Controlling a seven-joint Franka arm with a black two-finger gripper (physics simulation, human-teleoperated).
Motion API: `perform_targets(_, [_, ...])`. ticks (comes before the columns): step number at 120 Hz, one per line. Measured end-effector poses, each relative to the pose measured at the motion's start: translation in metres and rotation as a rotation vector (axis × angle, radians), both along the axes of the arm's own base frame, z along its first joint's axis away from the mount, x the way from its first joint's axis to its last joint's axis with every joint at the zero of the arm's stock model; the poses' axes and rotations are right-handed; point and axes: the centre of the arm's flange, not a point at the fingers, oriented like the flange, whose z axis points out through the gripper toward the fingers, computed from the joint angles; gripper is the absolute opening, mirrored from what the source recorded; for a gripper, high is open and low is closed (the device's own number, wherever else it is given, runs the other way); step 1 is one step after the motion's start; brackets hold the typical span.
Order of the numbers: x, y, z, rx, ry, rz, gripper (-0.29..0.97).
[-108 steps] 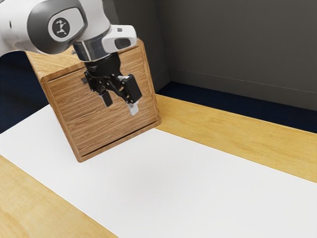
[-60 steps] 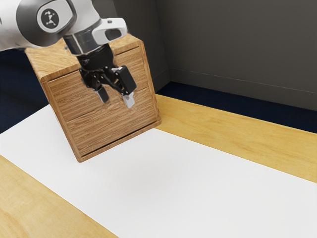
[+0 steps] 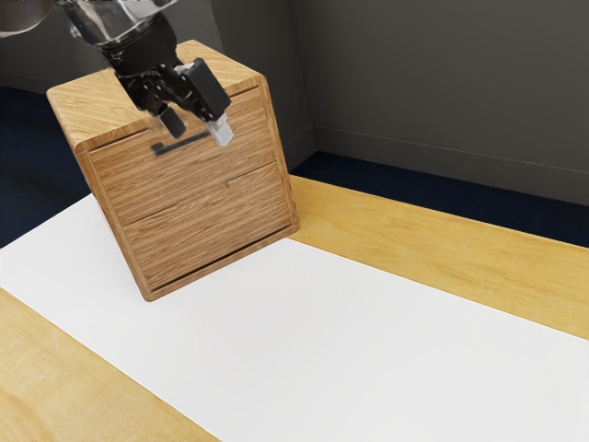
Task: Pull the drawer handle with one arm to open the drawer
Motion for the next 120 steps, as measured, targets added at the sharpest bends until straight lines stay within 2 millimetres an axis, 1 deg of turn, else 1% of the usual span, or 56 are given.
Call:
perform_targets(16, [0.009, -0.01, -0.015, 0.001, 0.017, -0.031, 0.68])
perform_targets(22, [0.012, -0.013, -0.018, -0.004, 0.018, -0.055, 0.68])
perform_targets(37, [0.013, -0.022, -0.006, -0.003, -0.055, -0.098, 0.68])
perform_targets(47, [0.022, -0.026, -0.005, 0.005, -0.103, -0.12, 0.68])
perform_targets(62, [0.026, -0.029, -0.007, 0.023, -0.117, -0.155, 0.68])
perform_targets(78, [0.026, -0.014, -0.012, 0.193, -0.081, -0.163, 0.68])
perform_targets(95, [0.026, 0.01, -0.014, 0.367, -0.037, -0.145, 0.68])
perform_targets(109, [0.027, 0.024, -0.015, 0.433, -0.013, -0.141, 0.68])
perform_targets(120, [0.031, 0.026, -0.021, 0.43, -0.003, -0.157, 0.68])
